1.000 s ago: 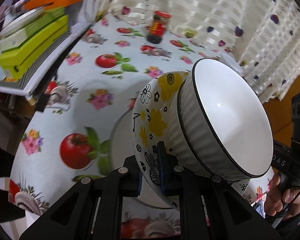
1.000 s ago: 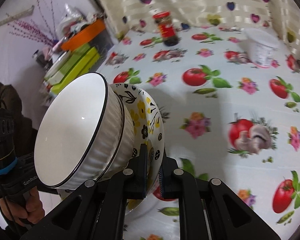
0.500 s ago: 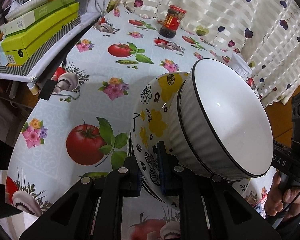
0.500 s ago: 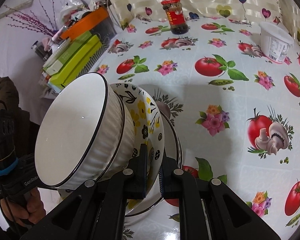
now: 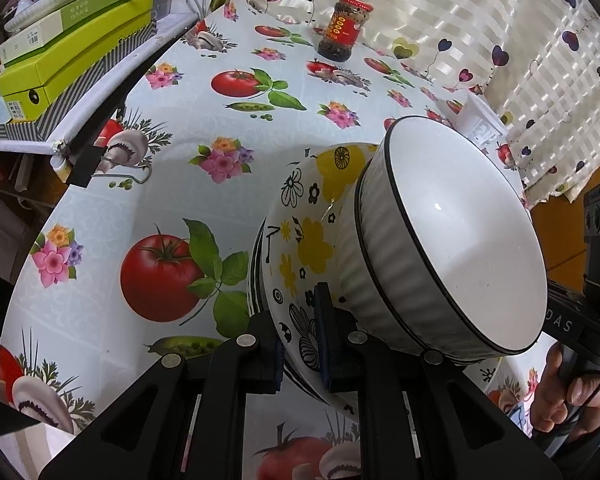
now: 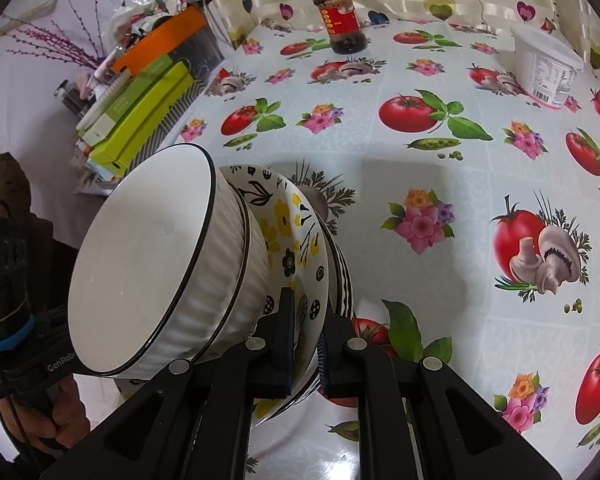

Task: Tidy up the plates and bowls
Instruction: 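Lower the floral plate with both grippers onto the white plate stack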

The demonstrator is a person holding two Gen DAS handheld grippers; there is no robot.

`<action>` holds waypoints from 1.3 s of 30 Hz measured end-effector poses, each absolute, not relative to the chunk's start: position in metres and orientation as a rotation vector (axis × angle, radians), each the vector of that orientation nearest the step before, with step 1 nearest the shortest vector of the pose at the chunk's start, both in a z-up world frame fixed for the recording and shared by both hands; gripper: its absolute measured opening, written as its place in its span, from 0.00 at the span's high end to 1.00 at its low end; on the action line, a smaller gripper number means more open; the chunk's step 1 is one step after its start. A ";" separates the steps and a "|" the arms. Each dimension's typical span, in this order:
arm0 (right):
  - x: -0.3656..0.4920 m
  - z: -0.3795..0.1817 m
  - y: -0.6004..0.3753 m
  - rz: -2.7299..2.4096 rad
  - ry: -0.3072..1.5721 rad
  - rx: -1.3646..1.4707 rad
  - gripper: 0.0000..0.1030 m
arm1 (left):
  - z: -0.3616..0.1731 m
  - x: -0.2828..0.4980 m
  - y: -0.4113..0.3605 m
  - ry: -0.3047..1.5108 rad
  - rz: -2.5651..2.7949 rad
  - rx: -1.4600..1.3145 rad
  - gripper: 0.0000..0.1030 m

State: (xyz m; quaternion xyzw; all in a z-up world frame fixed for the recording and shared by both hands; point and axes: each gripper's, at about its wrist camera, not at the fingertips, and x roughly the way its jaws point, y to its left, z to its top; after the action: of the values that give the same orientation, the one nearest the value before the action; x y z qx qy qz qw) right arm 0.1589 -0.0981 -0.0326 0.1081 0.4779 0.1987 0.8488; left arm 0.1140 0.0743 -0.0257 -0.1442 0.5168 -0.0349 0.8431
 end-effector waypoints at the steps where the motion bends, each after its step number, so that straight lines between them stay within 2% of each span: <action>1: 0.159 -0.033 -0.098 0.418 1.007 0.226 0.91 | -0.026 0.114 0.074 1.091 -0.075 -0.304 0.87; 16: 0.157 -0.032 -0.093 0.431 0.988 0.178 0.87 | -0.029 0.111 0.078 1.062 -0.081 -0.325 0.87; 39: 0.159 -0.029 -0.098 0.432 1.033 0.220 0.86 | -0.028 0.108 0.083 1.043 -0.061 -0.379 0.87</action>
State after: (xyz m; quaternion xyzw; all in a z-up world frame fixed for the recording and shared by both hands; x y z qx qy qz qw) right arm 0.1586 -0.0981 -0.0286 0.1040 0.4888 0.2045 0.8417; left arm 0.1079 0.0831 -0.0285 -0.1798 0.4951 -0.0292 0.8495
